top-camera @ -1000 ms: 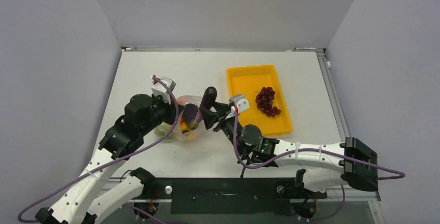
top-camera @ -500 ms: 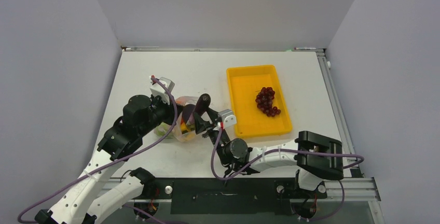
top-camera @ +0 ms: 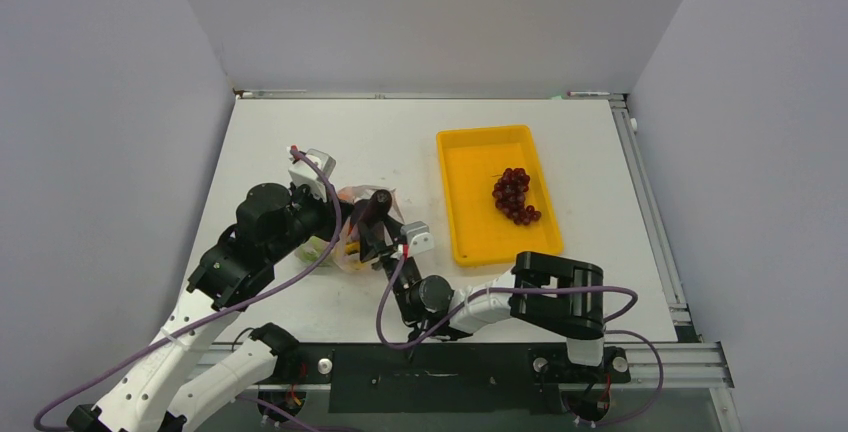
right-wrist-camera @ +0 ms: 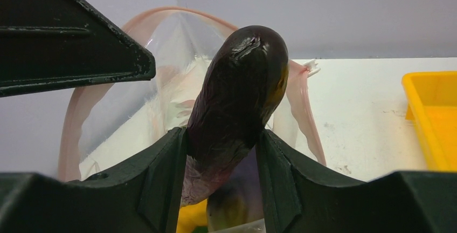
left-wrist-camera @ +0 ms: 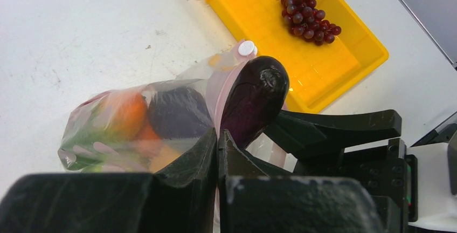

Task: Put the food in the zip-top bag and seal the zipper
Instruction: Place the fake vegetable in the zipper food storage bag.

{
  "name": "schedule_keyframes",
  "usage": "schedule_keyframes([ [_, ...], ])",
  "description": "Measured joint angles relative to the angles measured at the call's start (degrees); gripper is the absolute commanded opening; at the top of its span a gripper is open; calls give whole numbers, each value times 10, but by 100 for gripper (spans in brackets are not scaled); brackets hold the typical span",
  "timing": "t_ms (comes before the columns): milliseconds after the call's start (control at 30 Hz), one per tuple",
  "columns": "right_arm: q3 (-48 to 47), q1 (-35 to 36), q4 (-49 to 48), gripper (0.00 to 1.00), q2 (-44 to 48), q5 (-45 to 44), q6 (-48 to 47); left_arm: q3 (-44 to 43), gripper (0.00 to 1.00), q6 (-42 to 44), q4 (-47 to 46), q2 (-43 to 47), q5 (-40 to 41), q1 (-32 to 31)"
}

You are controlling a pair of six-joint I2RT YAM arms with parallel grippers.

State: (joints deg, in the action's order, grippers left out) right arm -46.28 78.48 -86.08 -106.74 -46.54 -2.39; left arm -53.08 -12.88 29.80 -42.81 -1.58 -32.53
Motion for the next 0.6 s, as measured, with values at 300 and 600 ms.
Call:
schedule_keyframes([
  [300,-47,0,-12,8,-63,-12,5,0,0,0,0,0,0,0],
  [600,-68,-1,-13,50,-87,-13,21,0,0,0,1,0,0,0],
])
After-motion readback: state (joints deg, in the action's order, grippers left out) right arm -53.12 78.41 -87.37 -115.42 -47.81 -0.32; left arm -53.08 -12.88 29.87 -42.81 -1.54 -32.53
